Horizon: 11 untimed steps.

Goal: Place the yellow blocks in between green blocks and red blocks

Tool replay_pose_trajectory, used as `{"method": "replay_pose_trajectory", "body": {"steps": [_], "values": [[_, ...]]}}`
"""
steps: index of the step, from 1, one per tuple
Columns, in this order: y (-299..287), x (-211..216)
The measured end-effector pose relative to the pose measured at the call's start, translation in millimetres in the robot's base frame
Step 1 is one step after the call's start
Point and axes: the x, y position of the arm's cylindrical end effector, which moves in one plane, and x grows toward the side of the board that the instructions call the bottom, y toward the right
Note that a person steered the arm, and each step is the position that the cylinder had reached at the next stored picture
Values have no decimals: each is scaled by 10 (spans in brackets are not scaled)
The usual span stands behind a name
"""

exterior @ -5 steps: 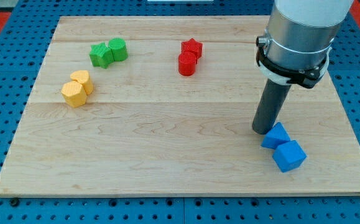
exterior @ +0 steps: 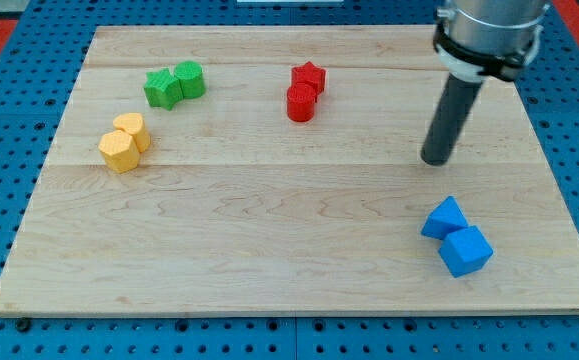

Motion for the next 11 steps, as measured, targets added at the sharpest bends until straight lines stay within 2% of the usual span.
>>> {"method": "replay_pose_trajectory", "body": {"steps": [1,2,3,4,5,6,7,9,10,11], "values": [[-656,124],[-890,475],[-1550,849],[-2458,918],[-3515,834],[-3865,411],[-3547,128],[-2595,-179],[-2471,-613],[-2452,-117]]}}
